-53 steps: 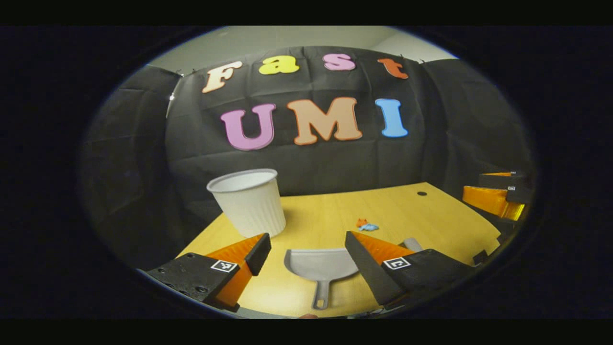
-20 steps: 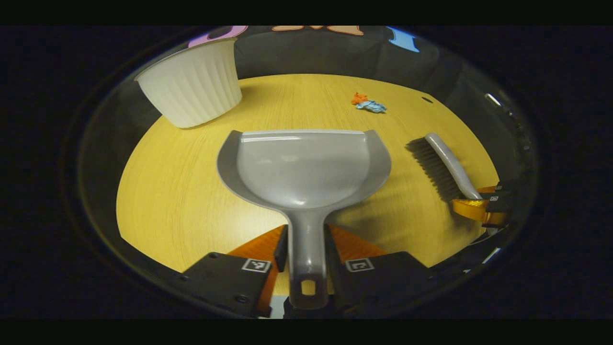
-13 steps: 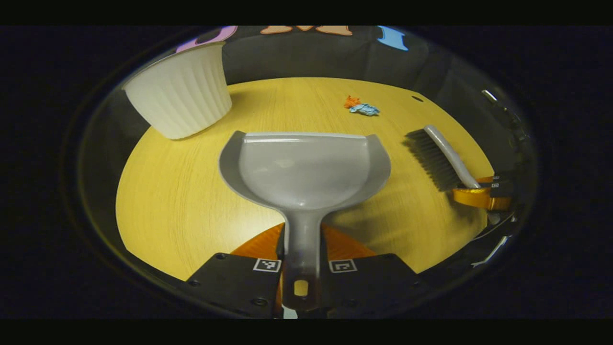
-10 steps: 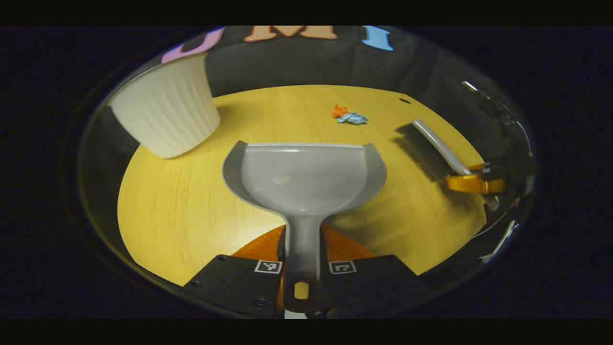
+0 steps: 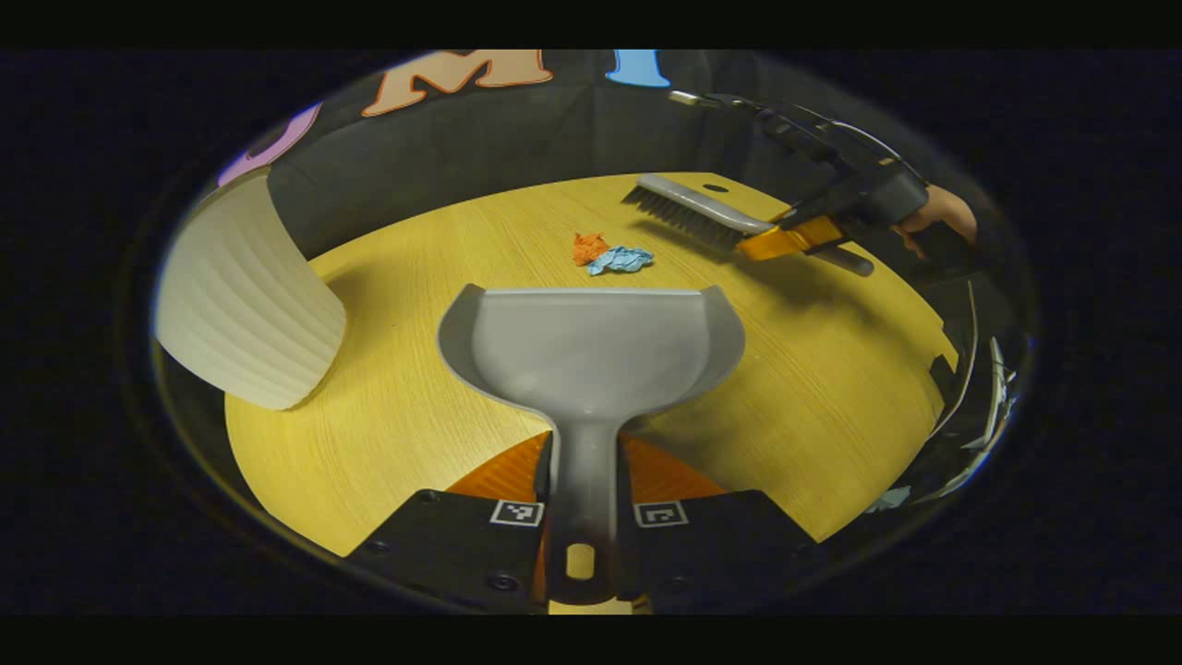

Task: Pick up the small broom and dustpan from the desktop, sweep the trash into the dustpan with the broom, and then empty the trash into the garbage bin.

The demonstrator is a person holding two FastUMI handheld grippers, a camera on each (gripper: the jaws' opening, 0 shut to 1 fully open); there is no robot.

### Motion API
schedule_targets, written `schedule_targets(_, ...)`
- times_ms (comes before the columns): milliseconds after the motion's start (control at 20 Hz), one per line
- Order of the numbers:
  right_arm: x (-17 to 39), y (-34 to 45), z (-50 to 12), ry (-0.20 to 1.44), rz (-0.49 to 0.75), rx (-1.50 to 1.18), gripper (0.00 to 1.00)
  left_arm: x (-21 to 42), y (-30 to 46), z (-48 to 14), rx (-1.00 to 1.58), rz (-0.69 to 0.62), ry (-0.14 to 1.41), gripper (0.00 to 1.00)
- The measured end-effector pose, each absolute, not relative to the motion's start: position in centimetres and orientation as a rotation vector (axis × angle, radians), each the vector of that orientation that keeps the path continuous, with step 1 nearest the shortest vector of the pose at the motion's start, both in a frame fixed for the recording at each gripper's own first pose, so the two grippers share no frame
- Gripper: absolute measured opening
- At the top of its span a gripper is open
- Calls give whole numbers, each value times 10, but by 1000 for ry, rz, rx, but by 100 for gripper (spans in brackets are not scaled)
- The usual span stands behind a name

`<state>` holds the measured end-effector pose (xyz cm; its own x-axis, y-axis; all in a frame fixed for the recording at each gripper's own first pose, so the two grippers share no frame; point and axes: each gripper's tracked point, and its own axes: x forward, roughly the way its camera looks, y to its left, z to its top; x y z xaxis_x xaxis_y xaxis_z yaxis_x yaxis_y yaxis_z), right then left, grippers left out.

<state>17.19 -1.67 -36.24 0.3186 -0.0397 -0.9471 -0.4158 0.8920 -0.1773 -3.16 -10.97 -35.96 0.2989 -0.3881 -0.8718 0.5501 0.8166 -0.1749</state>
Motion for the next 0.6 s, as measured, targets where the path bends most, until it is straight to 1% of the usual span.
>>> schedule_targets(100, 182, -9, -373, 1267, 314, -494, 19, -30, -109, -364, 171, -638, 1111, 22)
schedule_targets(150, 190, -2, -373, 1252, 345, -535, 19, -31, -109, -367, 174, -646, 1123, 24)
schedule_targets(200, 193, 3, -373, 1249, 378, -582, 19, -33, -108, -369, 172, -654, 1127, 21)
schedule_targets(250, 193, 9, -369, 1254, 422, -632, 16, -34, -107, -370, 173, -655, 1135, 24)
schedule_targets(300, 192, 18, -369, 1248, 483, -673, 19, -31, -109, -369, 170, -664, 1121, 23)
schedule_targets(400, 185, 33, -365, 1258, 592, -716, 19, -32, -109, -367, 171, -670, 1121, 21)
schedule_targets(450, 181, 39, -363, 1263, 640, -728, 19, -32, -109, -369, 172, -672, 1119, 24)
schedule_targets(500, 176, 45, -359, 1256, 691, -738, 19, -32, -108, -369, 171, -672, 1120, 23)
schedule_targets(550, 171, 52, -354, 1232, 753, -743, 22, -32, -108, -369, 171, -673, 1113, 24)
schedule_targets(600, 164, 60, -348, 1239, 803, -710, 19, -31, -109, -369, 171, -674, 1112, 24)
